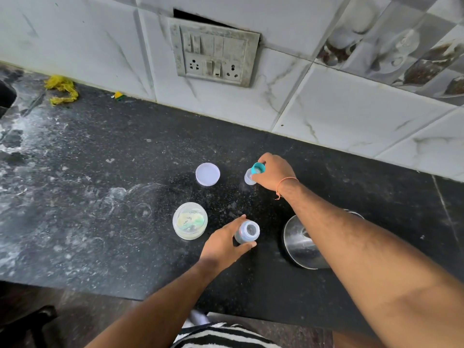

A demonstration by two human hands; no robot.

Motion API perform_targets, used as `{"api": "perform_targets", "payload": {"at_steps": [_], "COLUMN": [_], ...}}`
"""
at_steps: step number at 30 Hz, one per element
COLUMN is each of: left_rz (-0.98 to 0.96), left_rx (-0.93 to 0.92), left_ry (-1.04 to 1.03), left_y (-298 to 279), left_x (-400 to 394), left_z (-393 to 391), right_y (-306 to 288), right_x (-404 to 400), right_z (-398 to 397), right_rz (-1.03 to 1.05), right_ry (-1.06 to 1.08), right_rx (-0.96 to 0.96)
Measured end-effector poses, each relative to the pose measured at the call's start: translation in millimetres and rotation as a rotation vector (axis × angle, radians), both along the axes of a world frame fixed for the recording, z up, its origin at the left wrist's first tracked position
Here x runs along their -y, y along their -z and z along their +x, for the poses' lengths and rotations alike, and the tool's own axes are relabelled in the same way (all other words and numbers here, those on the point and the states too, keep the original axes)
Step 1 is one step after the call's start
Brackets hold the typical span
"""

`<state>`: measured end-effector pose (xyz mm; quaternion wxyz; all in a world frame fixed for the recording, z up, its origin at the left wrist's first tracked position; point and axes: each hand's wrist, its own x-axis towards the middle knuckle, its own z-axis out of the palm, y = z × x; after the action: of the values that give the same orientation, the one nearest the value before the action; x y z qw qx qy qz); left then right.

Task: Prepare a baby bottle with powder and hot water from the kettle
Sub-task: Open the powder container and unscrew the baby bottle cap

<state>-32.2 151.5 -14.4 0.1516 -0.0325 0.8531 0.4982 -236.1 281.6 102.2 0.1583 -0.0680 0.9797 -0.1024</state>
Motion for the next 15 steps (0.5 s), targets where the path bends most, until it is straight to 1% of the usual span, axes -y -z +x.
{"api": "perform_targets", "payload": {"at_steps": [4,15], "left_rz": [0.015,0.031], "left_rx": [-0.004,-0.007], "left_ry": [-0.008,-0.024], "left_y": [3,4], "left_x": [1,2], "left_z": [-2,-1], "right_y": [10,23], "right_x": [9,12], "right_z": [0,4], "right_rz": [0.054,0.097], "right_ry": [-0.048,-0.053], "right_rx": [0.007,0.011]}}
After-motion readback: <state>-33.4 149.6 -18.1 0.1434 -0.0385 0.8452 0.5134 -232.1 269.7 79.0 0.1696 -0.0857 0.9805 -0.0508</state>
